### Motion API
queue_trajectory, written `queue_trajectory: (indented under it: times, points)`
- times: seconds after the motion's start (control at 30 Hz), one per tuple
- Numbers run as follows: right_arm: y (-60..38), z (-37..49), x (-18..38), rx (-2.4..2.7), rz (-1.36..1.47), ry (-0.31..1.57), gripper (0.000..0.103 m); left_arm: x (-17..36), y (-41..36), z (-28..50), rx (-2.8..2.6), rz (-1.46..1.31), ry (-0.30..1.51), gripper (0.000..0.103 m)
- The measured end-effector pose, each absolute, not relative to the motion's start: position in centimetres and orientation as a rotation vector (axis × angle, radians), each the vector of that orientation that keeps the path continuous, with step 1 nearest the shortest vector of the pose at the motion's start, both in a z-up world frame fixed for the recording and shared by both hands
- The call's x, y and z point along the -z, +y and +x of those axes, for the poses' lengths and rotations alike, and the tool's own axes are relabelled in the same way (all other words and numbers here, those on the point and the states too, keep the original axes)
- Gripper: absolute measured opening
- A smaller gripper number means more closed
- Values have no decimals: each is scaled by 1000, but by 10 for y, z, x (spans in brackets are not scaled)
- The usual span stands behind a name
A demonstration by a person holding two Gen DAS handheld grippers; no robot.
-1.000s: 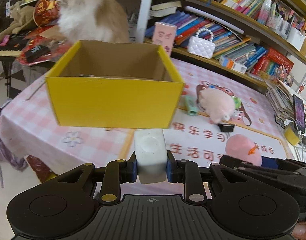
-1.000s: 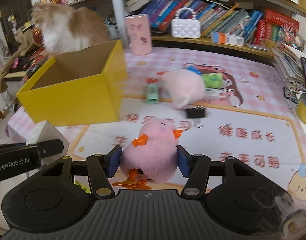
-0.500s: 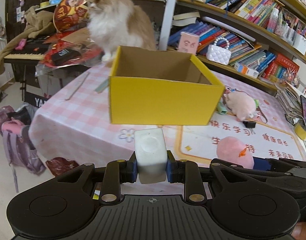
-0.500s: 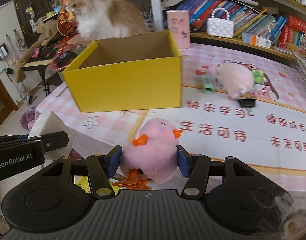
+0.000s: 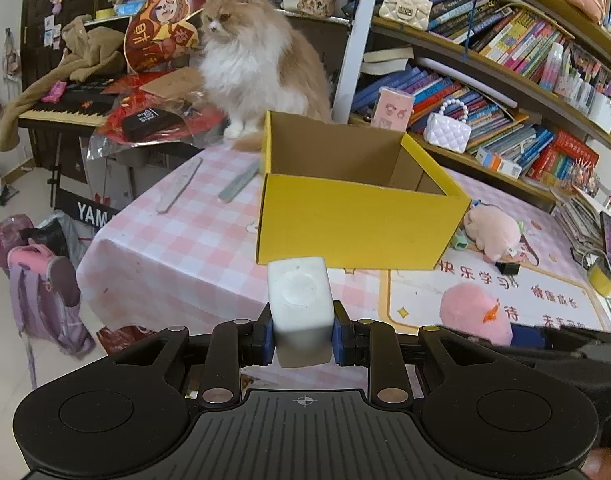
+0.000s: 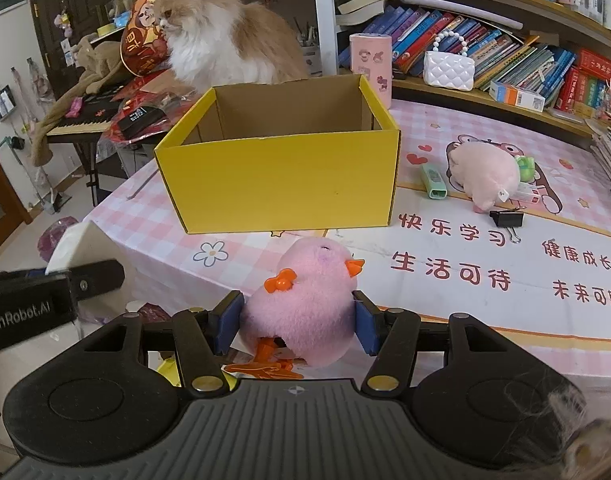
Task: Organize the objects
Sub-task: 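Carry the white cube in left tool while right tool carries the chick to the box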
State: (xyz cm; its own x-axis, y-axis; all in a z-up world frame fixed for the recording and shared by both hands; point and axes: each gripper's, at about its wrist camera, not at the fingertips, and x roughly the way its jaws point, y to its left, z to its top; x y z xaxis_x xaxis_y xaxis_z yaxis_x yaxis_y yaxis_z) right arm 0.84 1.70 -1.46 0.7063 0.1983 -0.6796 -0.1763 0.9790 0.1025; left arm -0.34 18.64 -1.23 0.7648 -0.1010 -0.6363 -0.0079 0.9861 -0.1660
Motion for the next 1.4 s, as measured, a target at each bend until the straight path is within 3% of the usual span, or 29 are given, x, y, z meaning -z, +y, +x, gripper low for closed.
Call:
queue_trajectory:
  times: [0.47,0.93,1.4]
  points:
    - [21,50,5,-243,14,721,55,-6,180,41,54,-180,672,25]
    - [4,160,-44,-270,33,521,55,-32,170,133,11,-119,609,25]
    - [27,258,8,-402,-184,671,55,12,152,193,-65,-38,728,25]
